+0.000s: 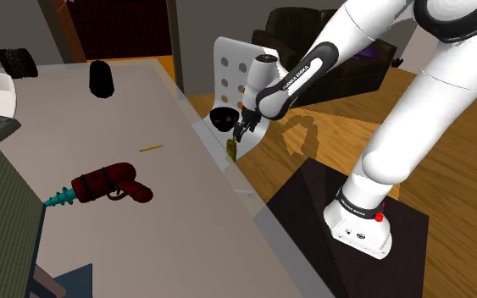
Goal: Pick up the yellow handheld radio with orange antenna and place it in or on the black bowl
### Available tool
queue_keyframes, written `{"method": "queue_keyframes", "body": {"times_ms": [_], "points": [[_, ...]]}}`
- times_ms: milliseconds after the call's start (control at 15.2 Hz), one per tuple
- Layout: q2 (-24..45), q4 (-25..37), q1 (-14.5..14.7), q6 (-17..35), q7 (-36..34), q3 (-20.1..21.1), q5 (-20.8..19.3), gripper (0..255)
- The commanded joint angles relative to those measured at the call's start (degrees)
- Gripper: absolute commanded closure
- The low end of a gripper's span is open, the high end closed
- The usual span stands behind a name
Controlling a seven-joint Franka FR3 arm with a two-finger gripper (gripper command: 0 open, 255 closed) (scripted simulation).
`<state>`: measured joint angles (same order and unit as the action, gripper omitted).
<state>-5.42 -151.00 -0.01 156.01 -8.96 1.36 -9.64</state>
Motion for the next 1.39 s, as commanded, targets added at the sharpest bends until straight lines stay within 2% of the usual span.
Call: {"method": "queue_keyframes", "body": {"times_ms": [0,132,660,1188,1254,1320], "points": [[5.38,1.45,-0.43,4.63,-2.44,0.28,-2.40,0],[10.63,3.45,-0.43,8.39,-5.84,0.09,-5.84,0],[18.91,6.11,1.06,14.14,-9.98,-2.68,-10.83,0],[18.90,6.10,1.12,14.13,-9.94,-2.73,-10.76,0],[18.90,6.10,1.12,14.13,-9.94,-2.73,-10.76,255],[18.90,6.10,1.12,14.13,-9.94,-2.73,-10.76,255]]}}
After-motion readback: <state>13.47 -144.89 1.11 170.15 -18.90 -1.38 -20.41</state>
